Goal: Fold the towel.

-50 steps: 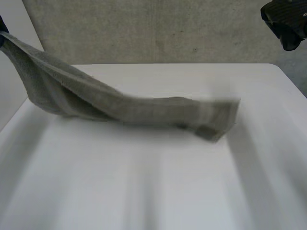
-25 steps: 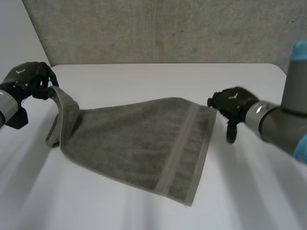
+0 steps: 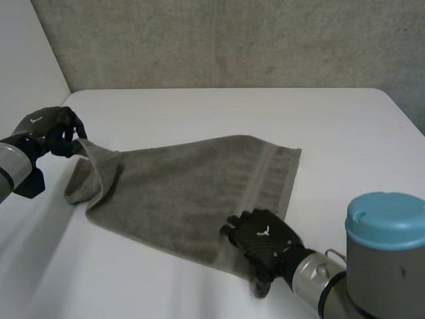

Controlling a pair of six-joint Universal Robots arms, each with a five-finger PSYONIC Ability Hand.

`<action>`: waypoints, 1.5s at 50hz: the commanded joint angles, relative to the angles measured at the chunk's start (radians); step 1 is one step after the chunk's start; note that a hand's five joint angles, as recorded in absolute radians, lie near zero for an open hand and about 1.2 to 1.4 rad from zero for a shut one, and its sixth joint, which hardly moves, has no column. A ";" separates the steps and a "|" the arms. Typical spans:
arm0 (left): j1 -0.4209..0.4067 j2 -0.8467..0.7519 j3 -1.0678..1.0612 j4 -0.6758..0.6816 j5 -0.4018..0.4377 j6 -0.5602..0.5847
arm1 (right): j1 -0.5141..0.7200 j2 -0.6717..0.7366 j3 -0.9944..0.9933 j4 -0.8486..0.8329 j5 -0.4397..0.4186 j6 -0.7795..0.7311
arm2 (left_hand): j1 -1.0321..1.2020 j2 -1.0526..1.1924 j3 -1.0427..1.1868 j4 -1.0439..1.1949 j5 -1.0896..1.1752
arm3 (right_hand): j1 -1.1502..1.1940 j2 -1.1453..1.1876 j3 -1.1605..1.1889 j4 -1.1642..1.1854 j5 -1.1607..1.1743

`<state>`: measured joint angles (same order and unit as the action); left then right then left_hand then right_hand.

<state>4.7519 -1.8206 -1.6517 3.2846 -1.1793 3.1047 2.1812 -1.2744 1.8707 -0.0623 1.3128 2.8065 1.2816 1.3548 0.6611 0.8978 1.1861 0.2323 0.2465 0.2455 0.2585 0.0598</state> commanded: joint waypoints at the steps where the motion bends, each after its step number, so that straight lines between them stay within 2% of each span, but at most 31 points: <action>1: -0.001 0.000 -0.016 0.009 -0.008 0.000 | -0.004 0.001 0.059 -0.065 -0.041 -0.019 | 0.115 0.041 0.735 0.498 0.036 | -0.045 -0.059 -0.058 -0.071 -0.047; 6: -0.006 0.001 -0.033 0.020 -0.008 0.000 | -0.003 0.006 0.093 -0.163 -0.035 -0.022 | 0.115 0.041 0.735 0.498 0.036 | 0.020 0.006 0.007 -0.006 0.018; 17: -0.013 0.001 -0.054 0.044 -0.006 0.000 | -0.004 0.020 0.094 -0.215 -0.029 -0.059 | 0.115 0.041 0.735 0.498 0.036 | 0.102 0.088 0.089 0.076 0.100; 44: -0.013 0.001 -0.066 0.046 -0.005 0.000 | -0.006 0.076 0.071 -0.232 -0.027 -0.111 | 0.115 0.041 0.735 0.498 0.036 | 0.114 0.100 0.101 0.088 0.112; 58: -0.015 0.001 -0.071 0.046 -0.003 -0.001 | -0.009 0.119 0.019 -0.255 0.005 -0.140 | 0.115 0.041 0.735 0.498 0.036 | 0.146 0.132 0.133 0.120 0.144; 68: -0.015 0.001 -0.074 0.046 -0.002 -0.001 | -0.009 0.101 0.022 -0.241 0.020 -0.147 | 0.115 0.041 0.735 0.498 0.036 | 0.146 0.132 0.133 0.120 0.144; 75: -0.015 0.001 -0.074 0.046 -0.003 -0.001 | -0.011 0.066 0.059 -0.171 0.000 -0.150 | 0.115 0.041 0.735 0.498 0.036 | 0.126 0.112 0.113 0.100 0.124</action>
<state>4.7370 -1.8193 -1.7255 3.3303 -1.1825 3.1032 2.1718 -1.1860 1.9041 -0.2859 1.3301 2.6587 1.2816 1.3548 0.6611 0.8978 1.1862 0.3503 0.3305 0.3468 0.3487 0.1961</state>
